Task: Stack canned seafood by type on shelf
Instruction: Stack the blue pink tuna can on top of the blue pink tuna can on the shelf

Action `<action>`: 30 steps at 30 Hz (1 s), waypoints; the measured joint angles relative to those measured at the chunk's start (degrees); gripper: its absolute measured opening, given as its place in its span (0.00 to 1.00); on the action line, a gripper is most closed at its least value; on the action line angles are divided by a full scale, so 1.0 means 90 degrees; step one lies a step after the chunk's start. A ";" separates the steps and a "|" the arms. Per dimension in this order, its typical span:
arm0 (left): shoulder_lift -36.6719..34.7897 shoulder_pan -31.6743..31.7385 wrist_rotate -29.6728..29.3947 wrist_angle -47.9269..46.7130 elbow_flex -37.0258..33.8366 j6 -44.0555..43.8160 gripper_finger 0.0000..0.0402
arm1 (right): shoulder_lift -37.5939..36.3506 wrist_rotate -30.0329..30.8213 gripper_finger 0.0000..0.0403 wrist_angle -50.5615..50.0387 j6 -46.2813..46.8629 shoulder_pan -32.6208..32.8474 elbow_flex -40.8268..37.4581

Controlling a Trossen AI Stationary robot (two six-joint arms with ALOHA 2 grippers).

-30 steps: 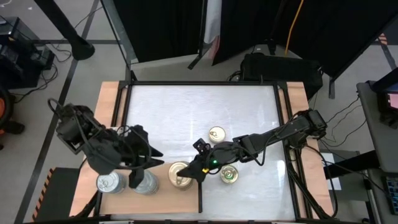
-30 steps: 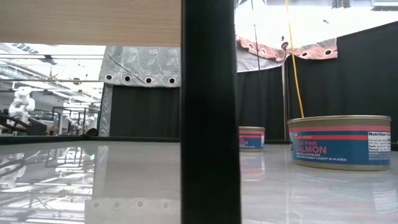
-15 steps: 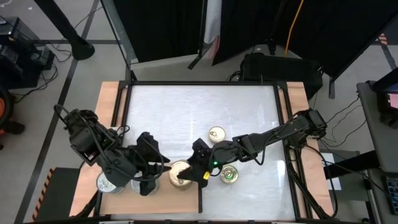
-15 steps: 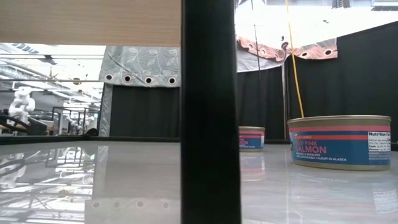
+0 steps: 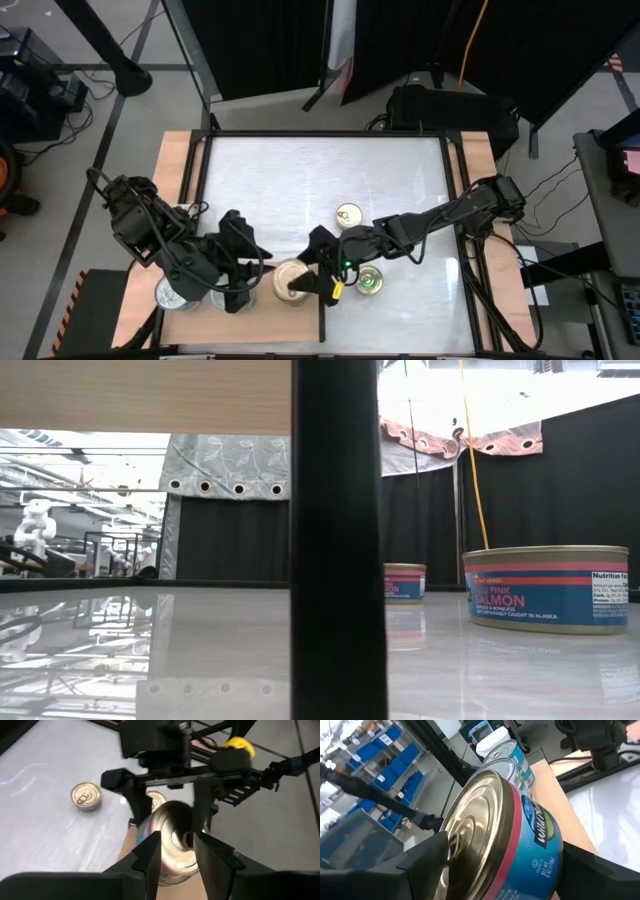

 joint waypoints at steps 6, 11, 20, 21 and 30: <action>0.0000 0.0000 -0.0027 -0.0194 0.0000 -0.0028 0.30 | -0.0007 0.0065 0.78 -0.0097 -0.0606 0.0001 0.0095; 0.0000 0.0002 -0.0034 -0.0198 0.0000 -0.0028 0.30 | -0.0007 0.0177 0.86 -0.0098 -0.0879 -0.0037 0.0247; 0.0000 0.0004 -0.0321 -0.0229 0.0000 0.0023 0.30 | -0.0005 -0.0048 0.93 -0.0105 -0.0833 -0.0202 0.0252; 0.0000 0.0005 -0.0321 -0.0244 0.0000 0.0019 0.30 | -0.0005 -0.0045 0.93 -0.0106 -0.0845 -0.0201 0.0252; 0.0014 0.0020 -0.0346 -0.0452 0.0000 -0.0022 0.30 | -0.0097 -0.0079 0.93 -0.0059 -0.0806 -0.0254 0.0252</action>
